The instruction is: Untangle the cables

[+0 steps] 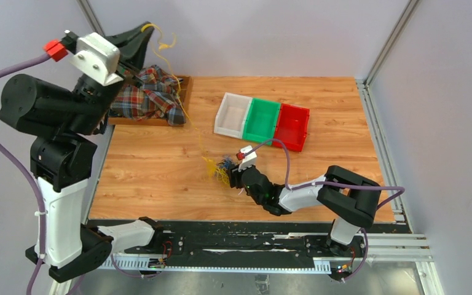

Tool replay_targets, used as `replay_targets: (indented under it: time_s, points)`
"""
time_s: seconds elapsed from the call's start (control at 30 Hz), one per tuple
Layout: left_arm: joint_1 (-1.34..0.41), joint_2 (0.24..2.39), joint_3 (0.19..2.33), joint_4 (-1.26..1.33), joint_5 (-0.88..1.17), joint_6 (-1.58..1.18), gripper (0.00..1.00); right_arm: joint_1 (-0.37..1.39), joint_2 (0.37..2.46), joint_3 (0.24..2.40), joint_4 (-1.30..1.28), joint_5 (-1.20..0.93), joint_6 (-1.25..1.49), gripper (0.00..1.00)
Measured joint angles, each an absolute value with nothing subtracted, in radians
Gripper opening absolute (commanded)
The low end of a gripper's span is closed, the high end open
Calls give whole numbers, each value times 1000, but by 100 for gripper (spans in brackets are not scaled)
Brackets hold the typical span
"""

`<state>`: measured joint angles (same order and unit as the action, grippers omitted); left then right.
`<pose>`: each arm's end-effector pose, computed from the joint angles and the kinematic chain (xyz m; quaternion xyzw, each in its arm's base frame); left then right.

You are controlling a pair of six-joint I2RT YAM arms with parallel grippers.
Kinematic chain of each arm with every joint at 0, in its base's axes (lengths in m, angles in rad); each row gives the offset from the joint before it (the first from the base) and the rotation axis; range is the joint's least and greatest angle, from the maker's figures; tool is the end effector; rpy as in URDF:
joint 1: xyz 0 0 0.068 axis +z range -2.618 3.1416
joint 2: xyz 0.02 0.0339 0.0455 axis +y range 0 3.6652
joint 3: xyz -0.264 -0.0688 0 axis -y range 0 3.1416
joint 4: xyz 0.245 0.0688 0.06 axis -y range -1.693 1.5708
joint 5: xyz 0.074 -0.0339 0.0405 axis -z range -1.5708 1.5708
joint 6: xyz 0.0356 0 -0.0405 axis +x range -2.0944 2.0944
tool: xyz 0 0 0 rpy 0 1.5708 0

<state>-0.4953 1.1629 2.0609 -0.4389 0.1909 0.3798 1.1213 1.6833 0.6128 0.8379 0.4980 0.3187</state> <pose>0.1012 -0.0624 0.6331 0.2959 0.4415 -0.0990 0.8413 0.1553 0.2828 0.1654 -0.1562 0.7595 0.2511 0.5794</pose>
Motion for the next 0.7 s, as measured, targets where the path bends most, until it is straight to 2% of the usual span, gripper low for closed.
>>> replay_targets:
  time_s: [0.23,0.33,0.5,0.7]
  points:
    - [-495,1165,2081,-124,76,478,0,1121,1694,593,841,498,327,50]
    - [-495,1180,2122,-81,64,484,0,1121,1699,585,841,502,327,52]
    - [-495,1139,2099,-84,110,472,0,1118,1638,574,813,512,294,59]
    - [-495,1076,1961,-156,199,444,0,1100,1425,627,729,449,194,66]
